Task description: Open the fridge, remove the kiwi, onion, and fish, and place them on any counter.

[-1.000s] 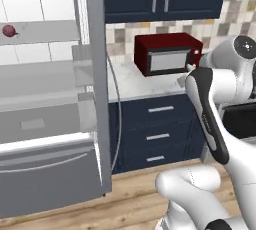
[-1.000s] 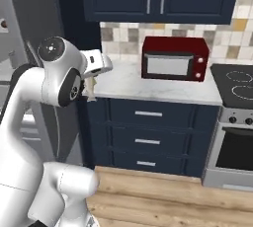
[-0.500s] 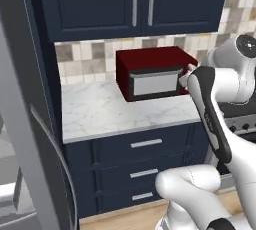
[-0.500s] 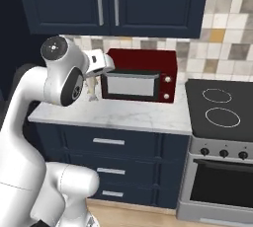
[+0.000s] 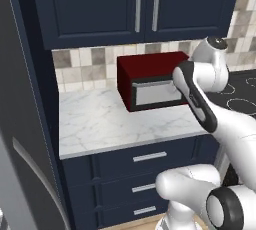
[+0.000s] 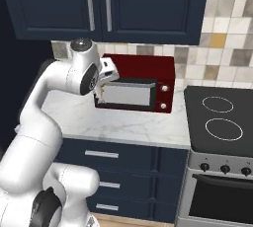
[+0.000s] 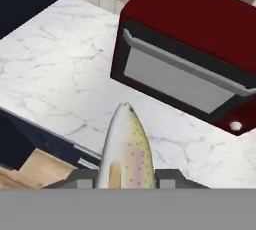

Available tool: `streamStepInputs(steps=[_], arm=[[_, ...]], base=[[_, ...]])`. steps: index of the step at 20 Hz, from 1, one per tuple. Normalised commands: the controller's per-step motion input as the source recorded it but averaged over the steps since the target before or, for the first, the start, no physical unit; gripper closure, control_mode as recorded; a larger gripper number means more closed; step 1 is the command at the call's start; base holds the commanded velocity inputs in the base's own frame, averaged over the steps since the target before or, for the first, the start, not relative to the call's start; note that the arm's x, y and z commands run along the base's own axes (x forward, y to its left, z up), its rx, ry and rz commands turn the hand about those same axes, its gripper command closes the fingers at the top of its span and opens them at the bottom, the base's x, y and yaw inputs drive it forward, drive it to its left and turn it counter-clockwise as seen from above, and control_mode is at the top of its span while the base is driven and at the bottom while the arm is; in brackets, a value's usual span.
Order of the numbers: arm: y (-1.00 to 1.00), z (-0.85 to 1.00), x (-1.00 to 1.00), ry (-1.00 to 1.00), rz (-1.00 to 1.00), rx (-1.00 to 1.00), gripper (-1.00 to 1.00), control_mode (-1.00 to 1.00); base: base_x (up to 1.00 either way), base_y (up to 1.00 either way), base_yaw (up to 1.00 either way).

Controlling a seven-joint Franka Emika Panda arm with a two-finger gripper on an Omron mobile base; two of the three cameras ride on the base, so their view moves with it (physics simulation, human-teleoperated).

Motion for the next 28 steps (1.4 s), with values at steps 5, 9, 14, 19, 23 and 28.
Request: streamStepInputs(steps=[5, 9, 14, 19, 23, 28], arm=[[0.76, -0.58, 0.77, 0.21, 0.09, -0.06, 1.00, -1.00], [1.00, -0.81, 0.20, 0.01, 0.07, -0.09, 1.00, -1.00], [1.00, -0.82, 0.06, 0.06, 0.09, -0.07, 1.00, -1.00], [0.70, -0.49, 0.30, 0.08, 0.07, -0.01, 1.00, -1.00], [0.49, -0.34, 0.32, 0.01, 0.05, 0.00, 1.00, -1.00], [0.48, -0.53, 0.38, 0.07, 0.00, 0.00, 1.00, -1.00]], base=[[0.00, 0.00, 0.00], [0.00, 0.00, 0.00], [0.00, 0.00, 0.00], [0.00, 0.00, 0.00], [0.00, 0.00, 0.00], [0.00, 0.00, 0.00]])
